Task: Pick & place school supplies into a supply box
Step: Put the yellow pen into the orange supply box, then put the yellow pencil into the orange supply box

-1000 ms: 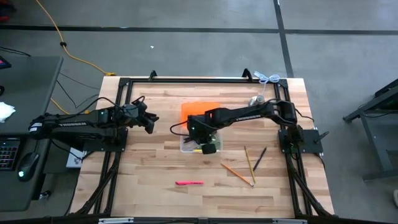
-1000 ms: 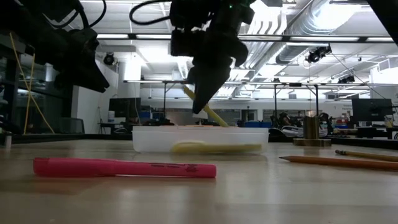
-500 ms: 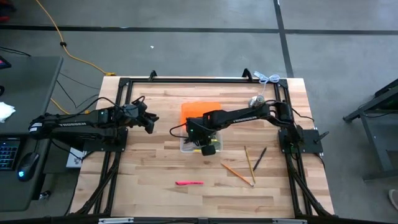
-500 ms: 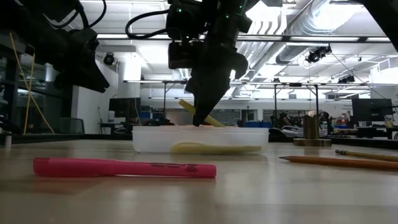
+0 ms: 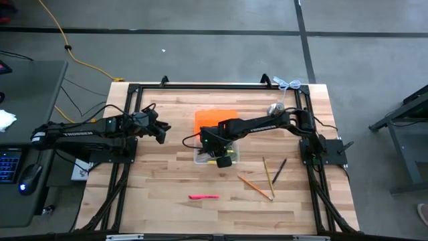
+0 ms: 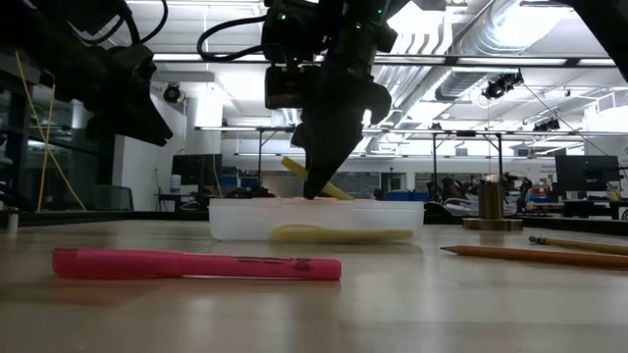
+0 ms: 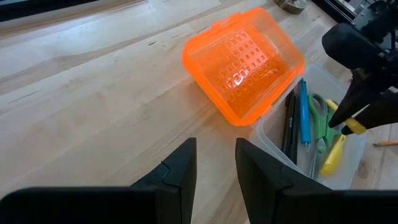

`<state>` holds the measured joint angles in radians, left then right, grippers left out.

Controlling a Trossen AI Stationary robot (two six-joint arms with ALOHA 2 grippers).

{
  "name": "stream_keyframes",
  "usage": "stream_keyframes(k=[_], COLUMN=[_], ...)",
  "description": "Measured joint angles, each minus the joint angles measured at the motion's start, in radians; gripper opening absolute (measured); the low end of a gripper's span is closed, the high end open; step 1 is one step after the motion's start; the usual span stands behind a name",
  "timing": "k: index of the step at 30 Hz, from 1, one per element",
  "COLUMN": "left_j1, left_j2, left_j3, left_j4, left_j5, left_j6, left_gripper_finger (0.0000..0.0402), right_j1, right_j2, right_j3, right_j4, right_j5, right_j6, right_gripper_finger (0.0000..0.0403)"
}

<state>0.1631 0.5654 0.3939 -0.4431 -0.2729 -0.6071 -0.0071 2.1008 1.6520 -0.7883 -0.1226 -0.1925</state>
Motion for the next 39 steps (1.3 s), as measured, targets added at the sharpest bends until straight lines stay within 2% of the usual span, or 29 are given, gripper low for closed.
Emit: stream_keyframes(k=[8,18,24,34,39], left_j1=[0.000,0.000,0.000,0.000,0.000], left_j2=[0.000,0.000,0.000,0.000,0.000], left_j3=[0.000,0.000,0.000,0.000,0.000], left_j4=[0.000,0.000,0.000,0.000,0.000], left_j5=[0.000,0.001,0.002,0.002,0.002], left_j6=[0.000,0.000,0.000,0.000,0.000], left_gripper_finger=[0.0140,0.0140,0.0140,0.0140,0.0140], right_j1=[0.000,0.000,0.000,0.000,0.000], right_j2=[0.001,0.001,0.001,-0.001,-0.003], right_j3=[0.000,0.000,0.000,0.099,0.168], right_j4=[0.000,0.000,-0.001,-0.144,-0.244], right_j5=[-0.010,-0.004,0.063,0.107,0.125], right_j6=[-0.017,-0.019,-0.034,-0.033,0.025], right_gripper_finger=[0.0055,0.0087,0.0094,0.0095,0.0095])
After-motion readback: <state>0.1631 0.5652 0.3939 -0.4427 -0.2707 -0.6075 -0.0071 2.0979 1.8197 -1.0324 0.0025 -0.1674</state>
